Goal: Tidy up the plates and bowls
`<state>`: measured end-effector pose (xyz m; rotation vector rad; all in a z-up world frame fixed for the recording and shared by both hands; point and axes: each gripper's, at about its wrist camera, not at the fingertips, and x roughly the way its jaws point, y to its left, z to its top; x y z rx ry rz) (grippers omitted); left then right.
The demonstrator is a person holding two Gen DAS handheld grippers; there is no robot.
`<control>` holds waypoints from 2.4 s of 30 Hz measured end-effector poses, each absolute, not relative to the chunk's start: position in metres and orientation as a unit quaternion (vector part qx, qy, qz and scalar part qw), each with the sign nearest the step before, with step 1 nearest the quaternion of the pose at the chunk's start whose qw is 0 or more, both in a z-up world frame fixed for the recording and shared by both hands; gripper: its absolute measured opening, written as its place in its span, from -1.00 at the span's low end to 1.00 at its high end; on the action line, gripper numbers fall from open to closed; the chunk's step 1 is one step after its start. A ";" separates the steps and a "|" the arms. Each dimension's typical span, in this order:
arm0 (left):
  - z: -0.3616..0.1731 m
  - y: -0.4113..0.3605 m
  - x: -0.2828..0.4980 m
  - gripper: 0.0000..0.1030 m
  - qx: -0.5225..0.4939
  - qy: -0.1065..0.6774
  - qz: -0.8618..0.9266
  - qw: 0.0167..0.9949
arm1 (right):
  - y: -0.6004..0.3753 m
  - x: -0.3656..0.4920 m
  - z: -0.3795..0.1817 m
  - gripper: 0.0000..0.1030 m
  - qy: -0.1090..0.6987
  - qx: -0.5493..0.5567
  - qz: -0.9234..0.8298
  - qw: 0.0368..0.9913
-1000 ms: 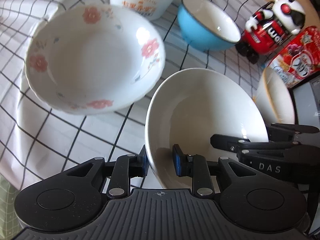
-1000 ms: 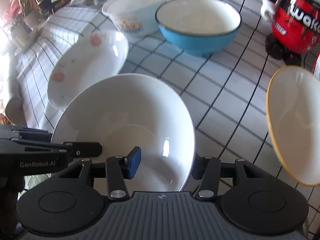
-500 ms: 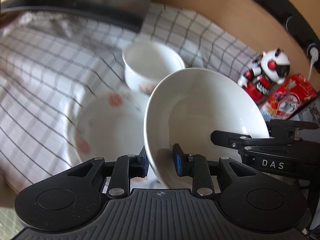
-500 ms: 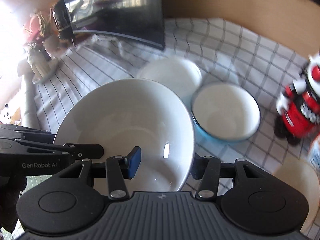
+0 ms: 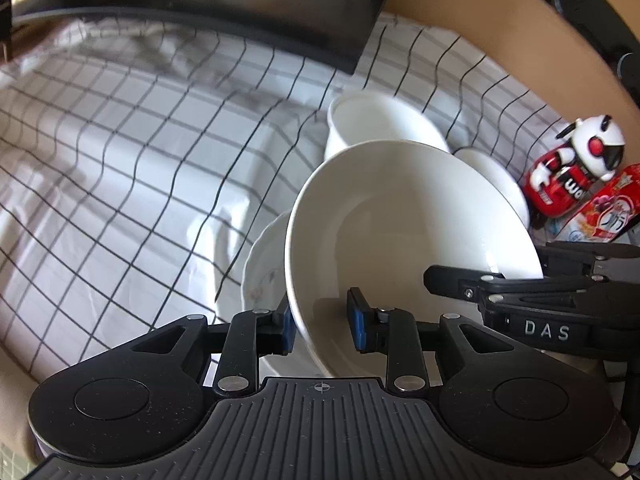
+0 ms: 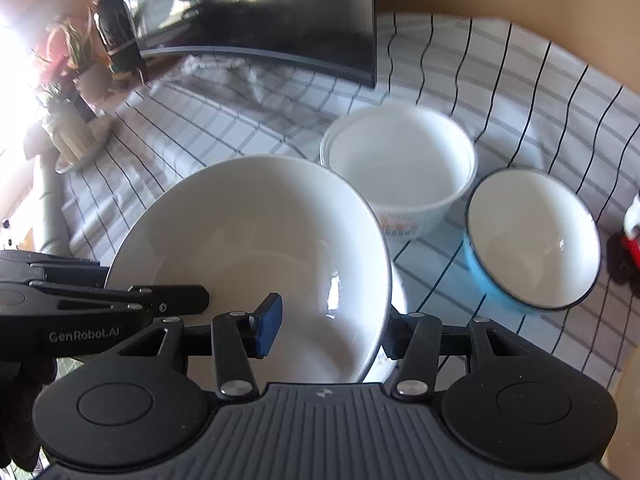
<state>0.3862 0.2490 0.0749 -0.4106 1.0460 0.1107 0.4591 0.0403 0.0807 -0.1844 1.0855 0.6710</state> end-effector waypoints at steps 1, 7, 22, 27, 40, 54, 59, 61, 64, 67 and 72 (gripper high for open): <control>0.069 0.252 0.387 -0.42 -0.194 0.500 0.051 0.843 | 0.043 0.458 0.075 -0.02 0.511 -0.087 0.309 0.797; 0.038 0.258 0.391 -0.42 -0.190 0.519 0.043 0.832 | 0.053 0.451 0.039 -0.02 0.525 -0.110 0.293 0.792; 0.015 0.268 0.405 -0.48 -0.181 0.529 0.006 0.829 | 0.048 0.467 0.014 -0.03 0.540 -0.082 0.271 0.792; 0.011 0.288 0.415 -0.56 -0.231 0.549 -0.009 0.804 | 0.046 0.476 0.010 -0.03 0.555 -0.059 0.278 0.782; 0.013 0.311 0.424 -0.56 -0.282 0.580 -0.035 0.764 | 0.044 0.489 0.015 -0.04 0.570 -0.036 0.290 0.768; 0.019 0.306 0.429 -0.48 -0.257 0.577 -0.021 0.775 | 0.008 0.468 0.046 -0.04 0.513 -0.035 0.258 0.818; 0.015 0.295 0.434 -0.47 -0.242 0.583 -0.008 0.776 | -0.020 0.450 0.064 -0.04 0.481 -0.056 0.233 0.843; 0.017 0.292 0.435 -0.48 -0.233 0.588 -0.003 0.775 | -0.029 0.445 0.067 -0.03 0.477 -0.063 0.230 0.846; 0.023 0.290 0.434 -0.48 -0.222 0.595 0.005 0.773 | -0.042 0.437 0.067 -0.03 0.474 -0.068 0.225 0.849; 0.032 0.291 0.433 -0.51 -0.216 0.592 0.014 0.776 | -0.053 0.428 0.063 -0.03 0.472 -0.060 0.225 0.850; 0.058 0.288 0.430 -0.51 -0.182 0.573 0.042 0.798 | -0.076 0.405 0.063 -0.03 0.443 -0.057 0.216 0.868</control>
